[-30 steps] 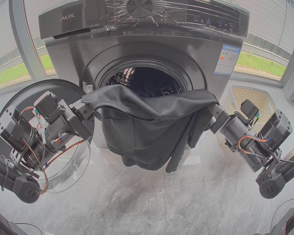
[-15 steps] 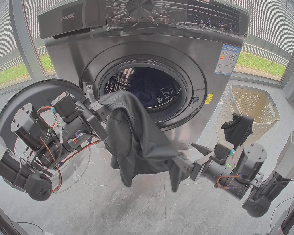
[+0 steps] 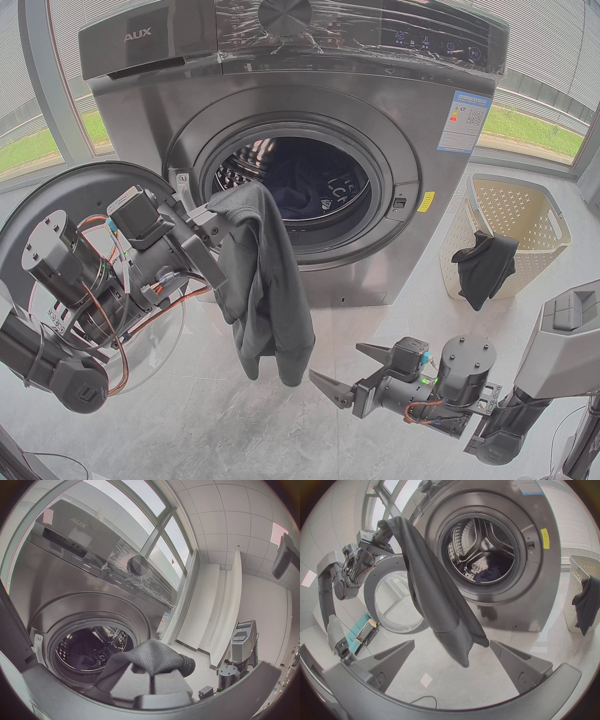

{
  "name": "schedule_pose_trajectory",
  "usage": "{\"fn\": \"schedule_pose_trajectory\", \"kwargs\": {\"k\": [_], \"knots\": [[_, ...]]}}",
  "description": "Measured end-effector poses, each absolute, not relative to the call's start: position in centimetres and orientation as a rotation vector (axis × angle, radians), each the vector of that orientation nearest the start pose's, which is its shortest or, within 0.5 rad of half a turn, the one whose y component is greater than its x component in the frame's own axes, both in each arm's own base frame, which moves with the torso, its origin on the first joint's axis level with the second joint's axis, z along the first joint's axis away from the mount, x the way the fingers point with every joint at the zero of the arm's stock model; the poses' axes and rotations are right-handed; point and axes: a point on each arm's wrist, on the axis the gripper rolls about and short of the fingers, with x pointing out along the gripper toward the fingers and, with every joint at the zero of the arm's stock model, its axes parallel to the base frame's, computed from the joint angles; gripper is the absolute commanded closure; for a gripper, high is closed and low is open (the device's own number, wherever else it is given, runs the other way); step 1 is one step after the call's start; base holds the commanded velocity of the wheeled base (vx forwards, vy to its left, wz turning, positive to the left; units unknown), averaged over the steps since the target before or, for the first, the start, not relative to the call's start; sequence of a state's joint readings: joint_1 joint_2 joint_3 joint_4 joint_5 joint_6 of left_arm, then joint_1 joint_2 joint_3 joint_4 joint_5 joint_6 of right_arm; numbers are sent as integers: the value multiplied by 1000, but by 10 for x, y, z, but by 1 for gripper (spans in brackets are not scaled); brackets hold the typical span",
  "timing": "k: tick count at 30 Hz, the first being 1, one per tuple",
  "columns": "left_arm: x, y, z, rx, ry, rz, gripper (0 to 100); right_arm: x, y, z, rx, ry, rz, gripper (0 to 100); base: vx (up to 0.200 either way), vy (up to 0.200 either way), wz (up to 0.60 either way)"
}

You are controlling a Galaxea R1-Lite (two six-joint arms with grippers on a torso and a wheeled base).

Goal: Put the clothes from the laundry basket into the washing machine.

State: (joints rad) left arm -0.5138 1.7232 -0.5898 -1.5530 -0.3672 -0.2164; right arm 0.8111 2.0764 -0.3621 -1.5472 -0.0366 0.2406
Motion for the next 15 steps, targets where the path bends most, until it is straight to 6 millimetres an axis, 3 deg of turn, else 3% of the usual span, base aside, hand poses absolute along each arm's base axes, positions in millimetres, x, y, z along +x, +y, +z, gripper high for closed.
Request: {"fn": "schedule_pose_trajectory", "kwargs": {"k": [15], "knots": [[222,-154,220,-245,-362,-976,100,261,260,83,218,12,761,0,0,0,0]]}}
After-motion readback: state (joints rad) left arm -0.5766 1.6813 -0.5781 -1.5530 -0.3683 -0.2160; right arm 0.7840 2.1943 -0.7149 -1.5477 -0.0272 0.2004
